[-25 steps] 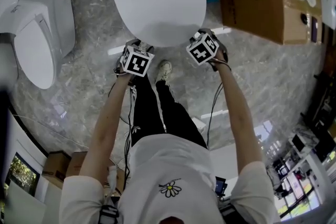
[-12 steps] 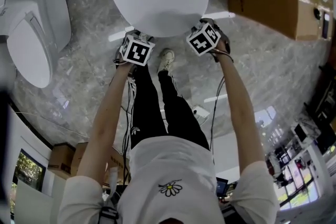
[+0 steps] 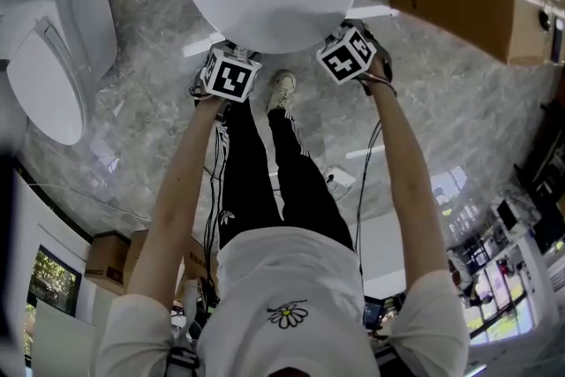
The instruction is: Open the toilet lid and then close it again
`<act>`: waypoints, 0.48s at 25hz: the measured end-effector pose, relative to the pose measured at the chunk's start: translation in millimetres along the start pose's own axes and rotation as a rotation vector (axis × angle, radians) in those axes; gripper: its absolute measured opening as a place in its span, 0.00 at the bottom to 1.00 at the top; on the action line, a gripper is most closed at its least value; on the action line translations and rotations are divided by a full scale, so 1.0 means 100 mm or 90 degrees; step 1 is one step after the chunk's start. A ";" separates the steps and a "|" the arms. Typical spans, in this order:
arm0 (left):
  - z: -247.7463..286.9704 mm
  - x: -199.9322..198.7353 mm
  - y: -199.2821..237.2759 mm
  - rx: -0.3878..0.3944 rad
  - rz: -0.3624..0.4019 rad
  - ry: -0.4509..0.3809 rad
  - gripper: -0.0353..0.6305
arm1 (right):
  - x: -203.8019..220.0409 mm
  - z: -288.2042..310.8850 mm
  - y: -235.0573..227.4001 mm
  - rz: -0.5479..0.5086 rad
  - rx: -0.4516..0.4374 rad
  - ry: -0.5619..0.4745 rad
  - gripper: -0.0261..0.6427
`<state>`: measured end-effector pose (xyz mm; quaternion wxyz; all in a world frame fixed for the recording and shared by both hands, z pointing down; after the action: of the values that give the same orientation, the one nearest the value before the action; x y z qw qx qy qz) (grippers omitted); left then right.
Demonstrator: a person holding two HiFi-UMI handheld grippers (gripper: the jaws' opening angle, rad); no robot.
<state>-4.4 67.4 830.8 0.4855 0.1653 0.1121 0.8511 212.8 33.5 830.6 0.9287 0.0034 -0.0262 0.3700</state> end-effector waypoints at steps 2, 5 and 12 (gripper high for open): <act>0.00 -0.01 0.00 -0.001 -0.002 0.000 0.40 | 0.00 0.00 -0.01 0.006 0.005 -0.001 0.28; -0.05 -0.04 0.00 -0.016 -0.007 -0.003 0.40 | 0.02 -0.05 -0.03 0.033 0.016 -0.006 0.28; -0.59 -0.07 0.04 -0.080 -0.011 -0.041 0.41 | 0.13 -0.52 -0.23 0.150 0.040 -0.042 0.27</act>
<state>-27.6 57.1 776.6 0.5058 0.1610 0.0439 0.8463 240.7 26.7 779.3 0.8769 0.0419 -0.0454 0.4767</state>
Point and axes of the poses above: the fingertips, and each gripper's own axes: z forward along the fingers, y to its left, x out of its underside, the point moved 5 cm from there along -z, backward along the fingers
